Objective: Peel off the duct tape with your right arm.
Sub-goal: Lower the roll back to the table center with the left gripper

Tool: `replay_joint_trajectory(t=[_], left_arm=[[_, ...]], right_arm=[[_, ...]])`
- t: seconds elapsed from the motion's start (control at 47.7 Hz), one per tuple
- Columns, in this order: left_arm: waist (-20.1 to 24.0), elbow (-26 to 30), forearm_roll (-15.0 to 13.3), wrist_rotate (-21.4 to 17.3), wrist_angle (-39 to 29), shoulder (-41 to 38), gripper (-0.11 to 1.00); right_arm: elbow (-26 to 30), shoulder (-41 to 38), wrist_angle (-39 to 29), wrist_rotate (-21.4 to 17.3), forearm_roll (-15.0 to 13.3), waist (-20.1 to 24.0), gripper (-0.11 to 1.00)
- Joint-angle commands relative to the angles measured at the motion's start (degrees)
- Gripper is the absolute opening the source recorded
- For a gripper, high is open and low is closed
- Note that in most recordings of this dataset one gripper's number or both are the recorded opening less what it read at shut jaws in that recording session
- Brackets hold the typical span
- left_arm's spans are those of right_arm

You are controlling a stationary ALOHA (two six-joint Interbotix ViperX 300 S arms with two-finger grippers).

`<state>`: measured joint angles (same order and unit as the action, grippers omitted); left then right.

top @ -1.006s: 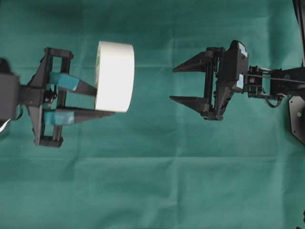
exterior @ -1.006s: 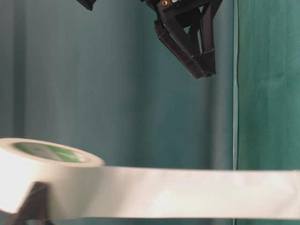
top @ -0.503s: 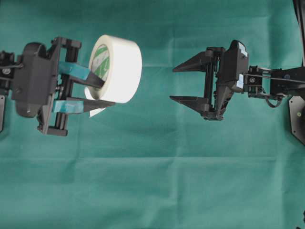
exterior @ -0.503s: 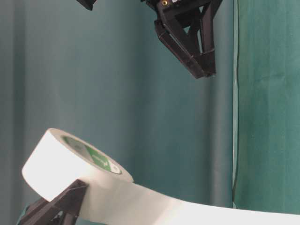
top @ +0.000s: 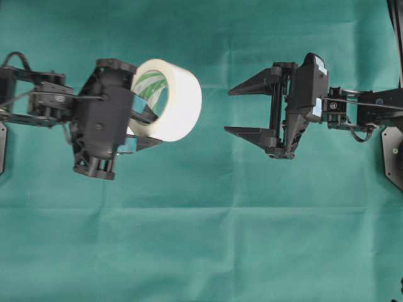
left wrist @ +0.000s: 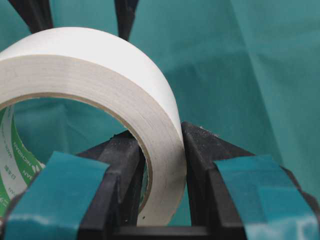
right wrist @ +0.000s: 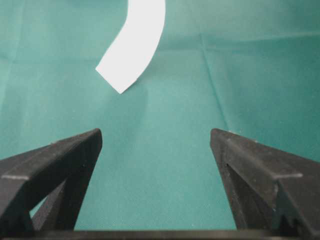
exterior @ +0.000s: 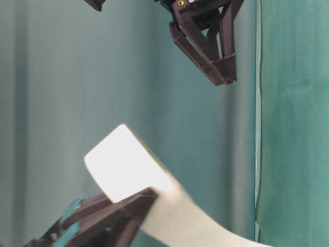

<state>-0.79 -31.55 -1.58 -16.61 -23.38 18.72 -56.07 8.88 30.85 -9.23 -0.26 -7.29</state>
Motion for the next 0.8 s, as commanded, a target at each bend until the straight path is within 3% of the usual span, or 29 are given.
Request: replay_joint_trajectory(t=[0.0,0.776], left_arm=[[0.2,2.3,0.3,-0.2,0.4,-0.5,0.2],[-0.7,8.0,0.3,-0.4,-7.6,-13.2,0.2]], right_arm=[[0.3,1.1,0.1,0.1,0.0,0.1,0.77],[-0.6,1.1,0.1,0.0,-0.1,0.4,0.77]])
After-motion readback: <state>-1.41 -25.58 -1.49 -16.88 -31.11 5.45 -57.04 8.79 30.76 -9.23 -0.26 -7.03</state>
